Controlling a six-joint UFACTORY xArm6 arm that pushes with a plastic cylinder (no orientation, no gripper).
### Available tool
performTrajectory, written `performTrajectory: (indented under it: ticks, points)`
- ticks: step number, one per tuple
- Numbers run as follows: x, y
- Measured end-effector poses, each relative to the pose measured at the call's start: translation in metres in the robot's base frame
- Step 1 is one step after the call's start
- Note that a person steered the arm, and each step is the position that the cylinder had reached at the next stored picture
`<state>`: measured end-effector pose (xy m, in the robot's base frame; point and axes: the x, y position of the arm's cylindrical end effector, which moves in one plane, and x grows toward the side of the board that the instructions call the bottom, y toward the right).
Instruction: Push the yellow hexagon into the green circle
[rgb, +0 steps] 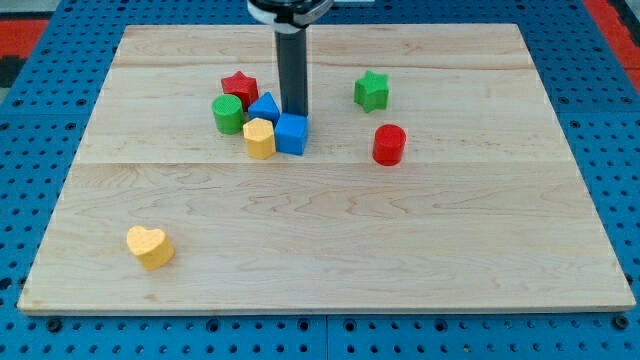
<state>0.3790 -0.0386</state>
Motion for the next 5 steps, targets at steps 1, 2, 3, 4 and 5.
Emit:
performTrajectory:
  ticks: [1, 2, 3, 4, 5]
  points:
    - [0.044, -0.004]
    - [0.089, -0.007]
    - [0.130, -0.007]
    - [0.079, 0.007]
    - [0.034, -0.020]
